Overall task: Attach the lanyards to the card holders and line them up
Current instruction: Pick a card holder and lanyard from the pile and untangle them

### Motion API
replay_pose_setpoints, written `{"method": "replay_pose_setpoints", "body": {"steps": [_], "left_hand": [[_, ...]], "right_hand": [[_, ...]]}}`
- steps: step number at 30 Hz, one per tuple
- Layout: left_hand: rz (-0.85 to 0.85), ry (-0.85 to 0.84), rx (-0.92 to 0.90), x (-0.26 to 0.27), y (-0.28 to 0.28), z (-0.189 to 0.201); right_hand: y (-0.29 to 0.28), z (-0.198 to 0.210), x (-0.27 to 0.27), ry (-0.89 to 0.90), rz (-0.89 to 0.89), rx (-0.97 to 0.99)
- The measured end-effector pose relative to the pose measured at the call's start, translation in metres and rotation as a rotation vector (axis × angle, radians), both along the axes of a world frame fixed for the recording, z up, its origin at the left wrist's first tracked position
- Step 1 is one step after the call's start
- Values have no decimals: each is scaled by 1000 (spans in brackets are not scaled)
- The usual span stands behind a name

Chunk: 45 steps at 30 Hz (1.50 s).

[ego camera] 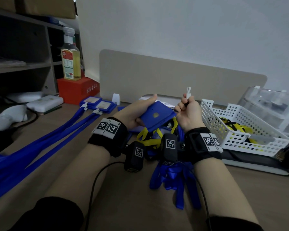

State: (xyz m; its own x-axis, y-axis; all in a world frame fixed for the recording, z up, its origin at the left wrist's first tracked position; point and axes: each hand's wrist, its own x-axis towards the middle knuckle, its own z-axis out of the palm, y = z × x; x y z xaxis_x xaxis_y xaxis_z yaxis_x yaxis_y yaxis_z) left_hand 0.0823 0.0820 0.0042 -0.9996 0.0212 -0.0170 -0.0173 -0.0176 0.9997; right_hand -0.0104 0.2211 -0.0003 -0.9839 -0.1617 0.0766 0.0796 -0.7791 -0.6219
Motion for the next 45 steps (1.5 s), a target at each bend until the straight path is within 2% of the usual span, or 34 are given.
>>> {"method": "replay_pose_setpoints", "body": {"steps": [6,14,18,23,28,30,37,45], "left_hand": [[102,52,266,1,-10,6],[113,150,574,2,-22,14],[137,146,554,2,-20,13],[17,66,536,1,-15,14],[-92,18,507,2,-15,16],[-108,5,482,2,-15,16],[-103,-7,480,-3,-17,12],[-7,13,508,-2,-15,16]], "right_hand": [[4,-6,-7,-9,-139,226],[5,-16,-11,-9,-212,444],[1,-17,-8,52,-152,582],[-12,-12,14,305,112,777],[-18,-19,21,469,454,790],[-18,-19,25,515,537,793],[-16,-22,25,513,573,878],[-14,-17,25,372,509,817]]}}
